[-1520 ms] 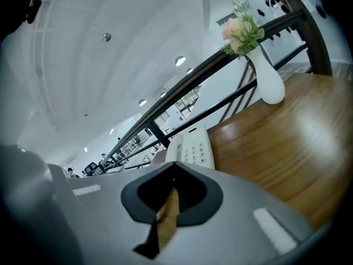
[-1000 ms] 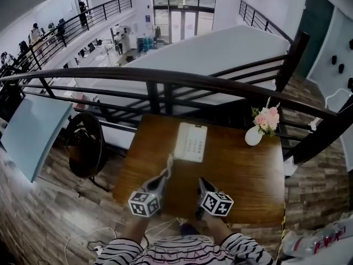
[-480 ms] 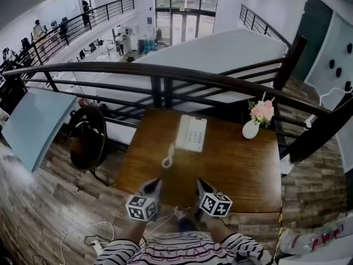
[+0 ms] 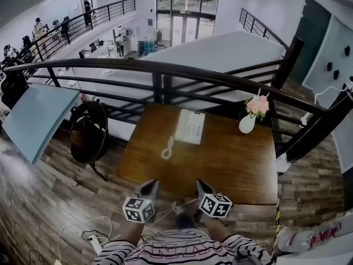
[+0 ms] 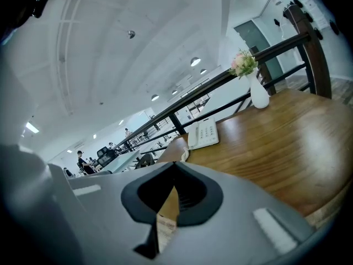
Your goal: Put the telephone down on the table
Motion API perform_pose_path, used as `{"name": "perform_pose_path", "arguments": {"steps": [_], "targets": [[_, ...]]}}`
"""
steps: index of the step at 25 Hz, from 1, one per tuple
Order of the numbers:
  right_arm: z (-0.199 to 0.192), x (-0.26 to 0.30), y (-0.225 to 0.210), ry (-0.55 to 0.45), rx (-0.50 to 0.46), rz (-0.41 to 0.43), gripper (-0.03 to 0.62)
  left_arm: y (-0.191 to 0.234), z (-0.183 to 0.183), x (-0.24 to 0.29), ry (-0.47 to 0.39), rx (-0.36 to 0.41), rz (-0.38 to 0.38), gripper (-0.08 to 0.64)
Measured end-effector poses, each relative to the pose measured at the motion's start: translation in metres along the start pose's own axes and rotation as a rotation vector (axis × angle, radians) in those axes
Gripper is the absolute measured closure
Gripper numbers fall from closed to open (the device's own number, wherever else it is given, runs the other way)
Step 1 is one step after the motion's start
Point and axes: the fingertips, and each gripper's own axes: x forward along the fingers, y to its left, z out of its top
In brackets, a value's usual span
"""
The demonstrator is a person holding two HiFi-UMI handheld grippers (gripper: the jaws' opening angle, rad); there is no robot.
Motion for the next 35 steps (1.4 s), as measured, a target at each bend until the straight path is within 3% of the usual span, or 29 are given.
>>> {"name": "perform_pose_path", "arguments": {"steps": [15, 35], "targets": [[-0.051, -0.051, 0.024, 0.021, -0.017, 0.035, 0.592, -0.025, -0.035, -0.070, -0.009, 0.008, 0.039, 0.558], [-0.072, -0.071, 0.040, 0.036, -0.045, 0.044, 0.594, -0.029, -0.062, -0.102, 0.010, -0.025, 0.068, 0.558]]}}
